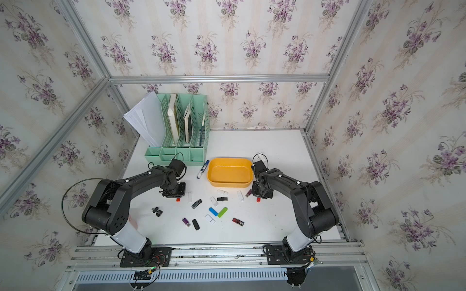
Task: Put the usb flash drive into the storage box
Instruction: Pick up the USB flash from the center of the board, then place the USB flash in the storage box.
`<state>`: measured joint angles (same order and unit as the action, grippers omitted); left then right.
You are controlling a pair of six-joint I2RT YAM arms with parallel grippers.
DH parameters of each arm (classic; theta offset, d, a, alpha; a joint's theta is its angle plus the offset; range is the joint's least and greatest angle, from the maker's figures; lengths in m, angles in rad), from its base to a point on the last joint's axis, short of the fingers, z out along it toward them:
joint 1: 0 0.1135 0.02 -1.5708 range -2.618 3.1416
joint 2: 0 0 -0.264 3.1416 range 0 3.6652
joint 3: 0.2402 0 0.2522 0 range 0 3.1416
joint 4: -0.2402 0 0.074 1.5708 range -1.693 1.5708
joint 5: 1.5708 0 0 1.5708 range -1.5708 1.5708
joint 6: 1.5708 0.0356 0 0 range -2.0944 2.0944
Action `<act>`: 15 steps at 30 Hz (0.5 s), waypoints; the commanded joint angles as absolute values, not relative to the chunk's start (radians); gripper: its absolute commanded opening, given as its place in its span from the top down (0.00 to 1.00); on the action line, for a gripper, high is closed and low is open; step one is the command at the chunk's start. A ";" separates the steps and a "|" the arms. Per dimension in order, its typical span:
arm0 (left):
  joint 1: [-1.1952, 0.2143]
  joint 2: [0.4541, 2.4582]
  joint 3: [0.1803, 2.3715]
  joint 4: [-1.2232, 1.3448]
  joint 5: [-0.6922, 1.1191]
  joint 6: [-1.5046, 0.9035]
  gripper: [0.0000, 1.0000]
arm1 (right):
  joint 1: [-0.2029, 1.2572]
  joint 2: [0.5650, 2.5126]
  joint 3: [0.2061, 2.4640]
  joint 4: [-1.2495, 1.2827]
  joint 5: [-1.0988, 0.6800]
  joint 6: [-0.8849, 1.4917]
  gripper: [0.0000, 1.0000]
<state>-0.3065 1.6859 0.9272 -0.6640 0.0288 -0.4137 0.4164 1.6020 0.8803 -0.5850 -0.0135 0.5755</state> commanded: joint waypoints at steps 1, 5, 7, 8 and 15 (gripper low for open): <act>-0.305 1.707 0.913 -0.755 0.029 -0.404 0.80 | 0.419 1.573 0.920 -0.641 -0.035 0.566 0.99; -0.305 1.709 0.915 -0.757 0.029 -0.403 0.80 | 0.419 1.533 1.011 -0.719 -0.007 0.551 0.99; -0.305 1.710 0.914 -0.756 0.029 -0.404 0.80 | 0.420 1.522 1.066 -0.760 0.011 0.542 0.99; -0.305 1.710 0.916 -0.756 0.029 -0.403 0.79 | 0.421 1.517 1.100 -0.777 0.017 0.535 0.99; -0.304 1.715 0.923 -0.758 0.030 -0.403 0.80 | 0.452 1.603 1.330 -0.846 0.034 0.480 1.00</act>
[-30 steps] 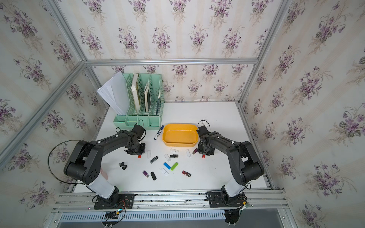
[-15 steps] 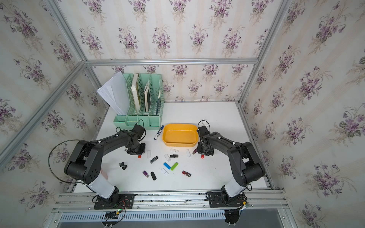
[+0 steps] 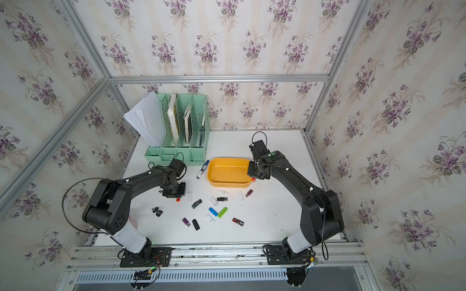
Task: Put the usb flash drive into the storage box
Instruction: Place the USB flash in the storage box.
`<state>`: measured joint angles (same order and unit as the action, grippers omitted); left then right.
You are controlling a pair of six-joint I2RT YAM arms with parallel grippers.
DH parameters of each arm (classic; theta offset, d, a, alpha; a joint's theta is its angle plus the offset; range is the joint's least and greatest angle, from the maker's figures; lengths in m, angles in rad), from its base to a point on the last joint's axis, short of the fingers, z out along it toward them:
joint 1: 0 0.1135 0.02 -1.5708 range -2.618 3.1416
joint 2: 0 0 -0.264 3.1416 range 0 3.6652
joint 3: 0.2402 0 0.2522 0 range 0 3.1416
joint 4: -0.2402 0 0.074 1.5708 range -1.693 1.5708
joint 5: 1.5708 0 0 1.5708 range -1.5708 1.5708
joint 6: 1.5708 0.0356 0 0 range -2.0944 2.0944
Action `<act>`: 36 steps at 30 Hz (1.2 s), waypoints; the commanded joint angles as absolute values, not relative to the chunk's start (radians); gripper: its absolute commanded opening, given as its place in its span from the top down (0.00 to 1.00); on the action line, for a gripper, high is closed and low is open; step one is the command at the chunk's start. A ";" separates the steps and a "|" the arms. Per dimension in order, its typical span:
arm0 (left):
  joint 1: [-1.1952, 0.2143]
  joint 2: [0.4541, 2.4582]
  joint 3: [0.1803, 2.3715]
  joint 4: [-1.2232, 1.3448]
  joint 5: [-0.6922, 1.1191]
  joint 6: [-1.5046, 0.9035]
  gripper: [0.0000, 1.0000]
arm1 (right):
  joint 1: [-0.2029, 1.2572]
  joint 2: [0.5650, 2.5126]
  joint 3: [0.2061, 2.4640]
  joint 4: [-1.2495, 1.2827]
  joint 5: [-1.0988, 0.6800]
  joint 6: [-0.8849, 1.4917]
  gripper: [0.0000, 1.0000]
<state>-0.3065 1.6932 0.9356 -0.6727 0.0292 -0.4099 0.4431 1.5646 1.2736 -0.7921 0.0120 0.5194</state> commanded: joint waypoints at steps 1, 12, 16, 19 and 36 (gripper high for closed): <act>-0.305 1.717 0.923 -0.758 0.031 -0.403 0.80 | 0.458 1.625 1.356 -0.847 0.032 0.474 1.00; -0.305 1.725 0.931 -0.765 0.034 -0.401 0.80 | 0.521 1.919 1.562 -0.805 0.011 0.425 1.00; -0.305 1.727 0.934 -0.765 0.037 -0.399 0.80 | 0.529 2.009 1.591 -0.796 0.031 0.416 1.00; -0.304 1.728 0.936 -0.767 0.036 -0.400 0.80 | 0.530 2.063 1.611 -0.806 0.078 0.410 1.00; -0.305 1.722 0.961 -0.783 0.046 -0.396 0.80 | 0.530 2.181 1.632 -0.818 0.133 0.409 0.76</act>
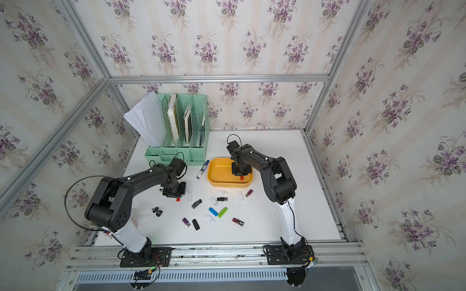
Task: Put the usb flash drive into the storage box
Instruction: Place the USB flash in the storage box.
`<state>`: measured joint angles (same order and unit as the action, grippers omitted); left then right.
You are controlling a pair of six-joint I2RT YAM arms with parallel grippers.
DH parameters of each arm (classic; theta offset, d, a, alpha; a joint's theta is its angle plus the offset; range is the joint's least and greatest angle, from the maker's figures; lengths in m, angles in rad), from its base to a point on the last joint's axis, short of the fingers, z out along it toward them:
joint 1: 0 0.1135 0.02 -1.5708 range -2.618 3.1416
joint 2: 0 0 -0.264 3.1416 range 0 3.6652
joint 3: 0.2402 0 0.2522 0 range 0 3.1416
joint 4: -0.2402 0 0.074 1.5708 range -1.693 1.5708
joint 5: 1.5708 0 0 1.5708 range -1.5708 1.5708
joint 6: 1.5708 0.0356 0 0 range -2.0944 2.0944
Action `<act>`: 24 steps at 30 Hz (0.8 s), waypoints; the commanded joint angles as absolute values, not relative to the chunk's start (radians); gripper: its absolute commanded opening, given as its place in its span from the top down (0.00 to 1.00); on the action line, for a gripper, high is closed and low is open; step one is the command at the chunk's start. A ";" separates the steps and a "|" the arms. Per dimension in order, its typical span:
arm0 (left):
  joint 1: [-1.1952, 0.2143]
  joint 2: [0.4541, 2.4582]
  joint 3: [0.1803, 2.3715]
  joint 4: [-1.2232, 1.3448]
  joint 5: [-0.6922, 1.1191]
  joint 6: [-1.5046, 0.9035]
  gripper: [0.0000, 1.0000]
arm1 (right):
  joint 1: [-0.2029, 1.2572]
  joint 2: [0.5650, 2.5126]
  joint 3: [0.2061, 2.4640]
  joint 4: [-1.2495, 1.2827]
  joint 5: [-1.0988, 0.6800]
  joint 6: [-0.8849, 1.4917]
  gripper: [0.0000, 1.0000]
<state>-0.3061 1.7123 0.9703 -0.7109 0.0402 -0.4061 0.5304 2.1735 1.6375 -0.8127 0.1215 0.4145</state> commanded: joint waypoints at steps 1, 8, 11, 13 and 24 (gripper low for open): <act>-0.306 1.719 0.965 -0.785 0.046 -0.396 0.80 | 0.529 2.177 1.629 -0.812 0.133 0.408 0.74; -0.308 1.685 1.000 -0.821 0.043 -0.397 0.80 | 0.528 2.153 1.631 -0.800 0.131 0.411 0.64; -0.311 1.666 1.028 -0.855 0.040 -0.393 0.80 | 0.528 2.102 1.623 -0.782 0.118 0.418 0.63; -0.312 1.648 1.056 -0.880 0.036 -0.389 0.80 | 0.528 2.051 1.613 -0.771 0.116 0.429 0.62; -0.366 1.651 1.325 -1.013 0.040 -0.375 0.80 | 0.434 1.742 1.406 -0.743 0.110 0.470 0.60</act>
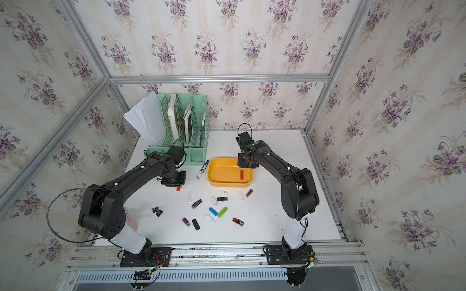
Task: Put the usb flash drive into the storage box
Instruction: Place the USB flash in the storage box.
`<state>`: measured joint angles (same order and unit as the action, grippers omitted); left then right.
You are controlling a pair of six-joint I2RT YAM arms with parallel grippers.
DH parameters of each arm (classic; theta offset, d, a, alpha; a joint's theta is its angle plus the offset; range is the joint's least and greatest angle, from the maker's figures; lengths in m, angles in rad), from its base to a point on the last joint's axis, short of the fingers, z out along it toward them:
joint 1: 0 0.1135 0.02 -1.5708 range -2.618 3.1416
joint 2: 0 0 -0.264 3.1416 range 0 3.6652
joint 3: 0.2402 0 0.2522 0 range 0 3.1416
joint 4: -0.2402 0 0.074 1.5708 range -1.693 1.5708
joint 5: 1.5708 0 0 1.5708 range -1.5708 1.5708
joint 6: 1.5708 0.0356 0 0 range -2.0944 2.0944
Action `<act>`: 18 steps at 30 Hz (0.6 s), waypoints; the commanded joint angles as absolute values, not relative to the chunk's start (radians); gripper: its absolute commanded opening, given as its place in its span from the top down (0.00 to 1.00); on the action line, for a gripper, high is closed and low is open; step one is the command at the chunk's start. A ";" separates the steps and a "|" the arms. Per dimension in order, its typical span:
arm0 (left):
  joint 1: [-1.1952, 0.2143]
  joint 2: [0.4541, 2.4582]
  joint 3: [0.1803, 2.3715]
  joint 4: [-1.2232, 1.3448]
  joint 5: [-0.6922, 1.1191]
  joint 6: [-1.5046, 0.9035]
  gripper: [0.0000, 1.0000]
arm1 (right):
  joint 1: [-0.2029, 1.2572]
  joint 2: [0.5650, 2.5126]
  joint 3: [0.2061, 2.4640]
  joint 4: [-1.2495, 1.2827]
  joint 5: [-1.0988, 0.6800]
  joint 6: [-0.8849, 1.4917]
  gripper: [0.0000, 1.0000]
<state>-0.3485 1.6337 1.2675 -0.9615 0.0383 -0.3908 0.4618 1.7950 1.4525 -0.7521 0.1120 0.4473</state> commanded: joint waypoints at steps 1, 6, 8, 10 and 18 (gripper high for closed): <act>-0.380 1.667 1.367 -1.027 0.039 -0.373 0.80 | 0.416 1.711 1.372 -0.740 0.108 0.471 0.60; -0.452 1.779 1.575 -1.085 0.038 -0.370 0.80 | 0.349 1.594 1.235 -0.732 0.104 0.471 0.60; -0.480 1.832 1.661 -1.096 0.044 -0.371 0.80 | 0.328 1.556 1.178 -0.719 0.090 0.475 0.60; -0.504 1.888 1.744 -1.111 0.049 -0.369 0.80 | 0.310 1.526 1.126 -0.700 0.070 0.481 0.60; -0.596 2.139 2.062 -1.179 0.049 -0.355 0.81 | 0.282 1.459 0.986 -0.637 -0.003 0.510 0.60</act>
<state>-0.5812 2.0926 2.0022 -1.1271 0.0517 -0.3725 0.2852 1.4727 1.0035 -0.6739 0.0307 0.4915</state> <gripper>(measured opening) 0.212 0.396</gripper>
